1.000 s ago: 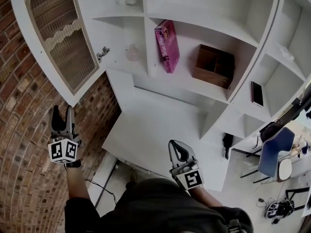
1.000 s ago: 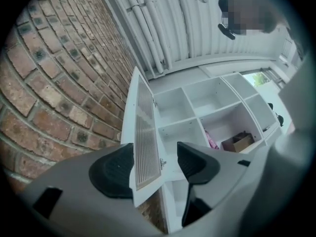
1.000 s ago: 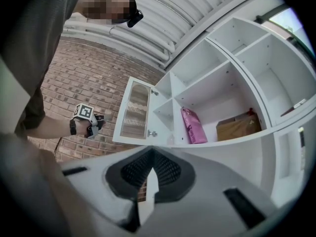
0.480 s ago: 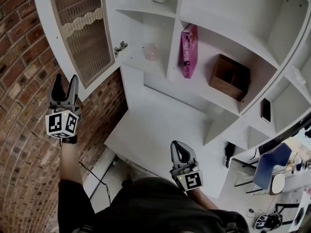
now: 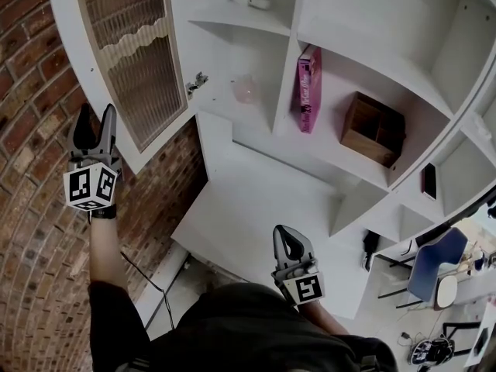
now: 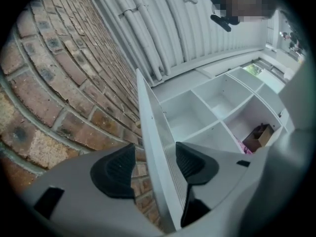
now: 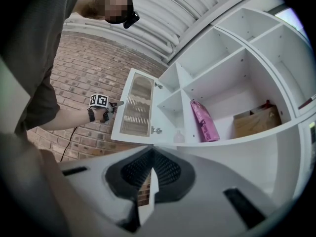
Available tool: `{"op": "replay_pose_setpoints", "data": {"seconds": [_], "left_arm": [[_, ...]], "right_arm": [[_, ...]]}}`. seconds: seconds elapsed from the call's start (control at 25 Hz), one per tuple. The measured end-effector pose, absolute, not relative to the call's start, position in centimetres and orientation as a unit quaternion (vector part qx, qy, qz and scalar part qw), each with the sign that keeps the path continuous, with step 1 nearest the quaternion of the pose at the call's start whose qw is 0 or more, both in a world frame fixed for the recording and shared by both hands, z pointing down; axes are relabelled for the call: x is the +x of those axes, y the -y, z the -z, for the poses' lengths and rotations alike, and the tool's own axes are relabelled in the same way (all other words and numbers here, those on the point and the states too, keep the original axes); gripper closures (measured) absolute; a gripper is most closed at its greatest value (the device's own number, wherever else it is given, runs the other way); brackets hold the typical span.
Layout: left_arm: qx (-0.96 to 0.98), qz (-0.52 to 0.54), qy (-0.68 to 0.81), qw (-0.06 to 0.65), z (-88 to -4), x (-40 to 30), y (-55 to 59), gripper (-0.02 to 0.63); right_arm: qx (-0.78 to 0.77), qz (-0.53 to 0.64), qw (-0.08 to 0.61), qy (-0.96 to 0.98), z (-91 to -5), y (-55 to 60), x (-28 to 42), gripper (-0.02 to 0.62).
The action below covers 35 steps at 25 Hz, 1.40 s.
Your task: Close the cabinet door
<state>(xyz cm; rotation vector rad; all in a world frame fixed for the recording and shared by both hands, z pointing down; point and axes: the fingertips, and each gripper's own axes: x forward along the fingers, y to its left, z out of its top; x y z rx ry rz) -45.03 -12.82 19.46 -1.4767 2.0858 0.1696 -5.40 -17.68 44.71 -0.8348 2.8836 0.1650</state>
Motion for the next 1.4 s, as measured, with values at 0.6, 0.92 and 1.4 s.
{"op": "replay_pose_setpoints", "data": {"seconds": [0.6, 0.92, 1.4], "left_arm": [[-0.557, -0.057, -0.765, 0.319, -16.9, -45.6, 14.6, 0.460], [-0.562, -0.066, -0.761, 0.316, -16.8, -43.8, 14.3, 0.488], [-0.566, -0.052, -0.758, 0.319, -17.0, -39.2, 14.7, 0.503]], "right_arm": [[-0.286, -0.050, 0.063, -0.955, -44.9, 19.1, -6.8, 0.594], [-0.291, -0.048, 0.063, -0.953, -45.1, 19.5, -5.9, 0.595], [-0.289, -0.048, 0.064, -0.954, -45.2, 19.5, -4.3, 0.595]]}}
